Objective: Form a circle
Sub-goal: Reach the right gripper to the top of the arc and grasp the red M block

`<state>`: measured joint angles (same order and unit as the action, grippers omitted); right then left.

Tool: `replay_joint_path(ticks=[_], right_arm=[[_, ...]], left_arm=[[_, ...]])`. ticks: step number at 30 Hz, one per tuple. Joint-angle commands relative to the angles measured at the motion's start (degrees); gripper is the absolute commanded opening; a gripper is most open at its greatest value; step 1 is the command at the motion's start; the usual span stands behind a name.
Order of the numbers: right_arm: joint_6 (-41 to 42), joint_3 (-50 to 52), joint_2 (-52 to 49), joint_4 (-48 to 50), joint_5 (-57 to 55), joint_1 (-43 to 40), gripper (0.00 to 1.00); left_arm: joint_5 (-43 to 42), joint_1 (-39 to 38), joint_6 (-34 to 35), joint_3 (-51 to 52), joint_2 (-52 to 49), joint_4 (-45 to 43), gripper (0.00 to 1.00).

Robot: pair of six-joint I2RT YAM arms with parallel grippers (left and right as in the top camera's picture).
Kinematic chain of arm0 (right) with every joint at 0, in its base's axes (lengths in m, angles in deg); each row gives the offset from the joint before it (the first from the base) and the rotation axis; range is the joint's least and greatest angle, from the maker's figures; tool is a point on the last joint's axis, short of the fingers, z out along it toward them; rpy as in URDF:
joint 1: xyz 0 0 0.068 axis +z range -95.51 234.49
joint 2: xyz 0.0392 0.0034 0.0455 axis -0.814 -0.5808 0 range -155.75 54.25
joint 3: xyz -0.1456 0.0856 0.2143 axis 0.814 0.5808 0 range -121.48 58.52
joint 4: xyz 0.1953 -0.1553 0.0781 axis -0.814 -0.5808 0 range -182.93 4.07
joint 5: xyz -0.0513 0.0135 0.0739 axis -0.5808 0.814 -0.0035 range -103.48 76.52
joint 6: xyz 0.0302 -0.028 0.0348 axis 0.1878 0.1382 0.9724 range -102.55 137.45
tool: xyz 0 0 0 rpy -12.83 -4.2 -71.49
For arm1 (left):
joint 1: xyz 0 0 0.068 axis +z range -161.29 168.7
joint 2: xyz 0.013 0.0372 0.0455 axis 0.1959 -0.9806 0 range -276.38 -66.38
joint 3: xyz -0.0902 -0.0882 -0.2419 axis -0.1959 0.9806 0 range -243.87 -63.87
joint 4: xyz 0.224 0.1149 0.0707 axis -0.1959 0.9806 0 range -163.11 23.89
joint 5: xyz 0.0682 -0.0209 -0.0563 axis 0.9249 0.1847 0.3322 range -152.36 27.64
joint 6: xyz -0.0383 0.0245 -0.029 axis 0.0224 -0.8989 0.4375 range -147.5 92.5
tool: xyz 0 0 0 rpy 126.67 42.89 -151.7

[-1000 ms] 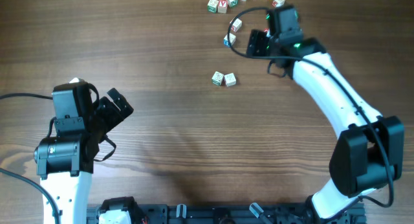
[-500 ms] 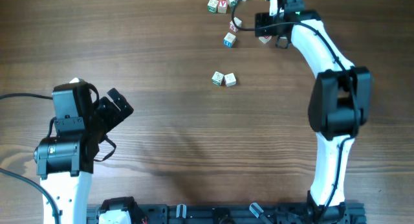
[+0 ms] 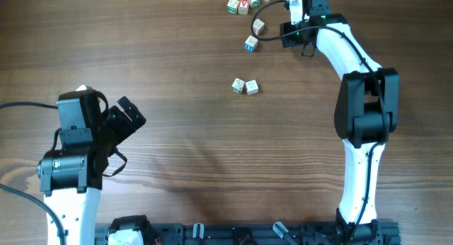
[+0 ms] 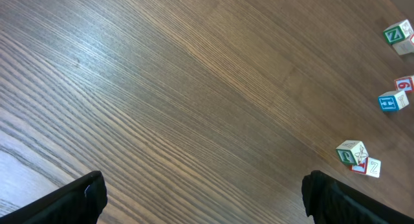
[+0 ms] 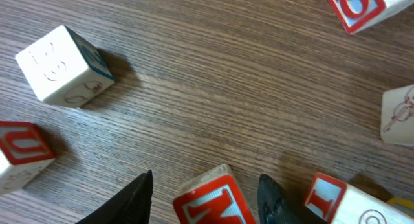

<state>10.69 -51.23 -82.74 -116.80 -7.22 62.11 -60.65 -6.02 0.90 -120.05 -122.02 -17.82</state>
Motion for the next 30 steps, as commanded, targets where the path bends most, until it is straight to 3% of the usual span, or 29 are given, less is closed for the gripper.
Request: replay_joint_path(ticks=[1, 7, 11, 17, 21, 25, 30], right_arm=[[-1.3, -1.6, -1.4, -0.7, -2.4, 0.1, 0.50], [-1.4, -1.6, -1.4, -1.9, -2.4, 0.1, 0.31], [-1.2, -1.6, -1.0, -4.0, -2.4, 0.1, 0.30], [-4.0, -1.7, 2.0, -7.0, -3.2, 0.1, 0.63], [-9.9, -1.7, 3.2, -10.4, -3.2, 0.1, 0.67], [-12.1, -1.3, 3.2, -11.8, -3.2, 0.0, 0.46], [-8.0, -1.9, 3.5, -12.1, -3.2, 0.0, 0.34]], left_arm=[[0.7, 0.3, 0.4, 0.2, 0.0, -0.1, 1.00], [0.7, 0.3, 0.4, 0.2, 0.0, -0.1, 1.00], [0.7, 0.3, 0.4, 0.2, 0.0, -0.1, 1.00], [0.7, 0.3, 0.4, 0.2, 0.0, -0.1, 1.00], [0.7, 0.3, 0.4, 0.2, 0.0, -0.1, 1.00], [0.7, 0.3, 0.4, 0.2, 0.0, -0.1, 1.00], [0.7, 0.3, 0.4, 0.2, 0.0, -0.1, 1.00]])
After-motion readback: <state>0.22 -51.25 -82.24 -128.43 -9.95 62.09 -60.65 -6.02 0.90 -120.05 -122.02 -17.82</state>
